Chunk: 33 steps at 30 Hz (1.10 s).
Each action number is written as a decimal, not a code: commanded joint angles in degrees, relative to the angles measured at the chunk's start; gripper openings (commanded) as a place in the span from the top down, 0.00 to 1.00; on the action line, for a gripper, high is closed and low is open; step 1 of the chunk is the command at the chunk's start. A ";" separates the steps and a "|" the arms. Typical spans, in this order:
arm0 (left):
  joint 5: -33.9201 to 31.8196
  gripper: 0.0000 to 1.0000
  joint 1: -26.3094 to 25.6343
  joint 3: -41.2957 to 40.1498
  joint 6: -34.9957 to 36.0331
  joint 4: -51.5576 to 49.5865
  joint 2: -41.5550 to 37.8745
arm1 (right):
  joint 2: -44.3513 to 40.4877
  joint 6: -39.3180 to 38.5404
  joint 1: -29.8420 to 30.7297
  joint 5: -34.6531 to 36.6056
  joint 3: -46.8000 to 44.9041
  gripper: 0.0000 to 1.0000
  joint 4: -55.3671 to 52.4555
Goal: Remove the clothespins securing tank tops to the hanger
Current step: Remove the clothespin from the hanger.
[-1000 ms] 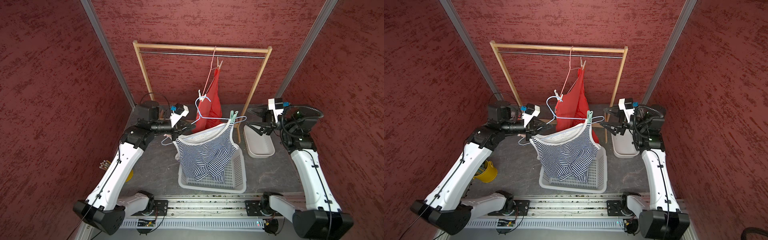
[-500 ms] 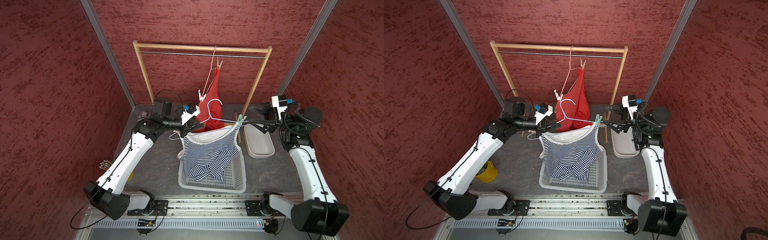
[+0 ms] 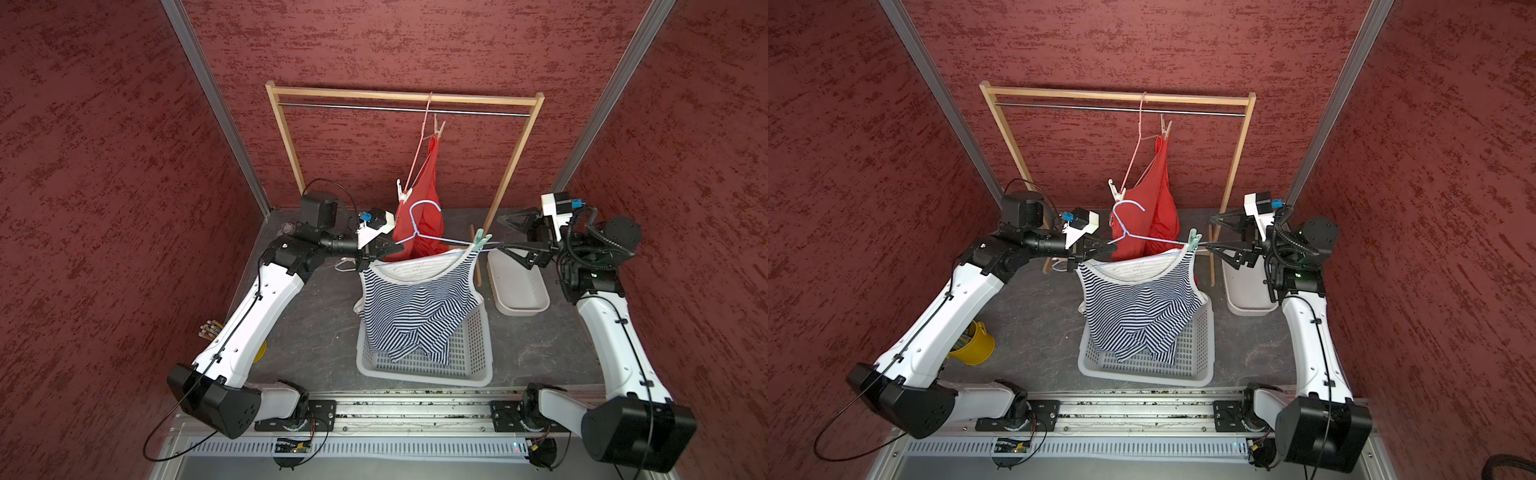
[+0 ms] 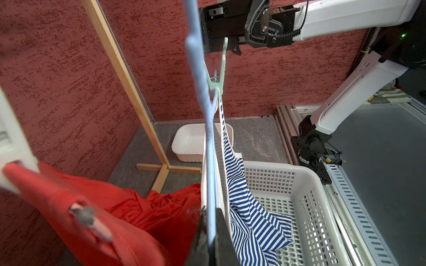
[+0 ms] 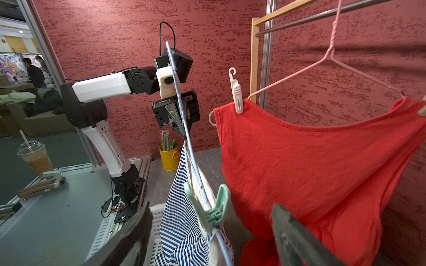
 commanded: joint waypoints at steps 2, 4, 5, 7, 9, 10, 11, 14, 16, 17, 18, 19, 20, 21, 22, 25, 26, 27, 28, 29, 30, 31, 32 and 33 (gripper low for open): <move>2.06 1.00 -0.19 -0.20 0.63 0.99 -0.99 | -1.61 -4.18 1.05 -1.38 0.33 0.15 -5.05; 1.80 1.00 -0.53 -0.20 0.67 0.57 -0.91 | -2.47 -7.41 1.44 -0.19 0.15 0.15 -9.48; 1.65 1.00 -0.80 -0.11 0.86 0.09 -0.77 | -2.83 -9.05 1.80 0.10 0.15 0.15 -11.59; 1.50 1.00 -1.20 -0.03 0.86 -0.66 -0.40 | -3.51 -10.81 2.56 0.88 0.26 0.15 -14.86; 1.16 1.00 -1.59 -0.56 0.64 -0.68 -0.22 | -4.49 -12.96 3.54 1.75 0.24 0.14 -18.38; 1.19 1.00 -1.77 -1.12 0.27 -0.09 -0.27 | -5.17 -14.63 3.86 2.79 0.15 0.14 -20.78; 1.32 1.00 -1.94 -1.87 0.12 0.53 -0.42 | -5.87 -16.62 4.05 3.89 0.15 0.14 -24.00; 1.78 1.00 -2.13 -4.47 -0.35 2.93 -1.24 | -6.92 -19.56 4.33 5.96 0.11 0.14 -28.62; 1.59 1.00 -2.13 -5.87 -0.35 4.20 -1.76 | -7.02 -20.09 4.64 6.16 0.02 0.14 -29.54; 1.57 1.00 -2.04 -6.33 -0.36 4.65 -1.92 | -7.02 -20.14 4.94 6.38 -0.26 0.14 -29.83; 1.77 1.00 -1.95 -6.35 -0.35 4.72 -1.96 | -6.94 -20.47 5.18 6.74 -0.38 0.14 -30.16; 2.15 1.00 -1.80 -6.23 -0.30 4.47 -1.96 | -6.89 -21.11 5.45 6.93 -0.69 0.14 -30.81; 2.33 1.00 -1.57 -6.18 -0.33 4.41 -2.02 | -6.84 -21.47 5.77 7.35 -0.92 0.14 -31.32; 2.29 1.00 -1.46 -6.25 -0.36 4.40 -2.12 | -6.71 -22.23 6.06 7.97 -0.90 0.14 -32.44; 2.37 1.00 -1.26 -6.17 -0.29 4.46 -2.18 | -6.51 -24.13 6.35 8.86 -0.68 0.15 -34.68; 3.38 1.00 -0.90 -5.64 -0.07 4.08 -1.96 | -5.76 -28.60 7.43 11.25 0.28 0.15 -40.03; 3.75 1.00 -0.82 -5.51 0.14 3.82 -1.87 | -5.55 -29.51 7.83 12.42 0.32 0.15 -41.23; 4.02 1.00 -0.76 -5.32 0.25 3.67 -1.78 | -5.36 -30.26 8.03 13.02 0.40 0.16 -42.15; 3.96 1.00 -0.78 -5.46 0.39 3.75 -1.78 | -5.10 -30.86 8.15 12.98 0.38 0.16 -42.62; 4.03 1.00 -0.62 -5.47 0.51 3.70 -1.78 | -4.92 -30.87 8.29 13.05 0.32 0.16 -42.66; 4.05 1.00 -0.53 -5.61 0.67 3.72 -1.87 | -4.91 -30.96 8.40 13.07 0.32 0.17 -42.67; 4.02 1.00 -0.46 -5.77 0.70 3.69 -1.91 | -4.98 -31.01 8.48 13.18 0.31 0.18 -42.65; 4.01 1.00 -0.41 -5.82 0.76 3.60 -1.87 | -5.00 -31.14 8.47 13.31 0.32 0.19 -42.55; 3.90 1.00 -0.38 -5.82 0.78 3.35 -1.77 | -5.00 -31.13 8.58 13.46 0.32 0.19 -42.73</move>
